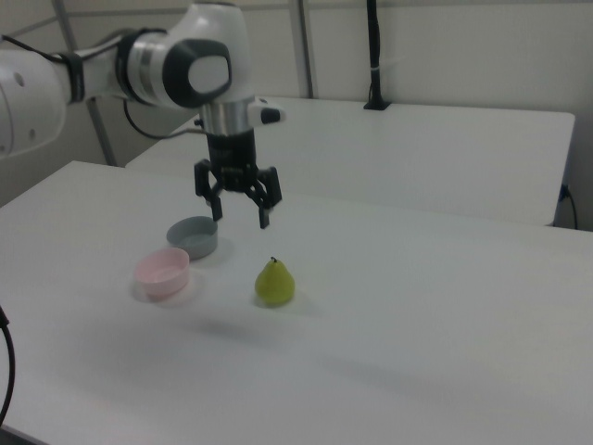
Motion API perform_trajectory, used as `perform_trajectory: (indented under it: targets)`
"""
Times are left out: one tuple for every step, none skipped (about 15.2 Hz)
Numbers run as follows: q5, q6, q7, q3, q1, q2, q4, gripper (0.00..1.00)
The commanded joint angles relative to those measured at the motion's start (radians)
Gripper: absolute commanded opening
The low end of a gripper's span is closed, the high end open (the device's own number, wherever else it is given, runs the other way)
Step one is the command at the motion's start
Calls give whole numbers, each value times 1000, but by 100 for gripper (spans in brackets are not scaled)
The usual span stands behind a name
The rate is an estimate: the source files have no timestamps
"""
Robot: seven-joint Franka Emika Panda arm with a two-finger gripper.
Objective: Place the pear in the bowl
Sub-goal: 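Move the open gripper over the yellow-green pear and lower it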
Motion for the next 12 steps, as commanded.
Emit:
perform_trajectory:
  targets:
    - [-34,136,-24,-7,-3,51,-71,100]
    - [-40,160,-24,-7,-9,74,-70,100]
    - [-52,185,-23,-5,-7,96,-70,100]
    - [-57,203,-20,-5,-4,114,-70,100]
    - [-57,220,-17,-5,-3,130,-70,100]
    - [-58,229,-15,-5,-1,141,-70,100]
    - [-58,233,-15,-5,2,156,-68,100]
    - [-60,240,-14,-5,2,165,-68,100]
    - [-60,249,-11,-3,3,176,-67,100]
    - [-63,249,-11,-3,14,187,-67,100]
    - [-72,253,-9,-2,23,197,-67,100]
    - [-75,257,-6,-3,26,213,-65,100]
